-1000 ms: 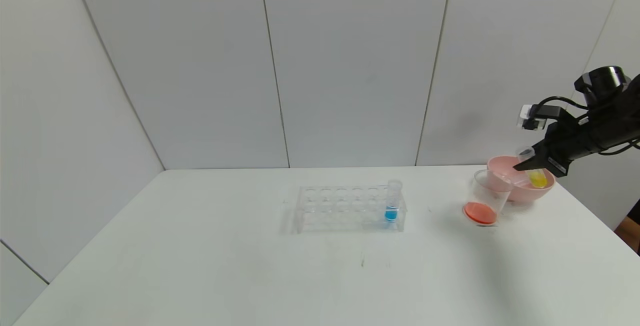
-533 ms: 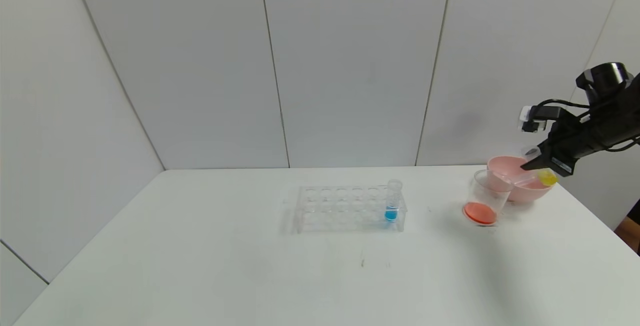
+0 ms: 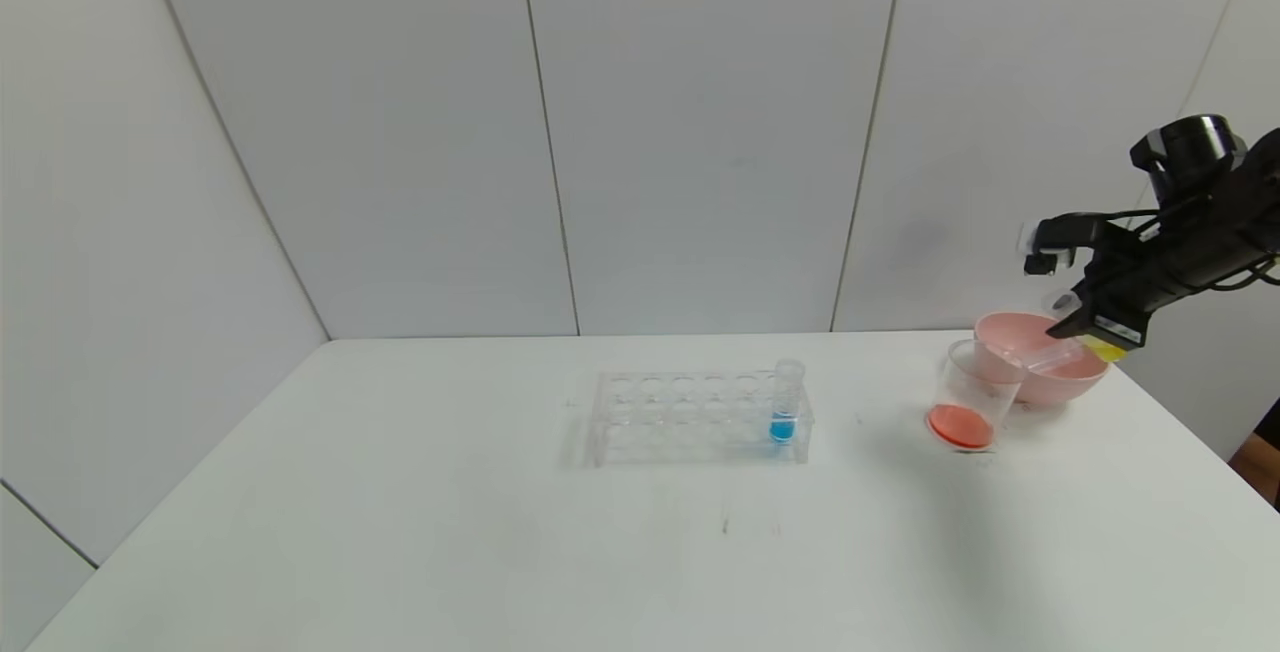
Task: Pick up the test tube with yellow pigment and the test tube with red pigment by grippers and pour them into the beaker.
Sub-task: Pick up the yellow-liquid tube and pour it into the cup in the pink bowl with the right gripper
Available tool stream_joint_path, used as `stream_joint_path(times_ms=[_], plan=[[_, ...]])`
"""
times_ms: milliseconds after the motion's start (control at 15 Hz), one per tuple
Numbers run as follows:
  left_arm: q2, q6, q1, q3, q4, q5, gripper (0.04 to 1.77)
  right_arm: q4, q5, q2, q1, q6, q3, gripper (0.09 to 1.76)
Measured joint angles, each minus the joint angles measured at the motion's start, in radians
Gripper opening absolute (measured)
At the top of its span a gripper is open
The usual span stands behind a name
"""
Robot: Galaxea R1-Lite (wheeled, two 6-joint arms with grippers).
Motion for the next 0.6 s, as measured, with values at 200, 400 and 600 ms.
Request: stream_joint_path(times_ms=[200,400,600], plan=[[0.000,0.000,0.000,0.000,0.000,0.000,1.72,0.009,-0.052,-0.001,0.026,-0.015,0.000,0.52],[0.000,0.000,0.000,0.000,0.000,0.000,1.72,0.013,-0.114,-0.001,0.056,-0.024,0.000,0.52],[0.000,0.000,0.000,0.000,0.000,0.000,1.72,0.025,-0.178,0.001,0.084,-0.038,0.000,0.52]])
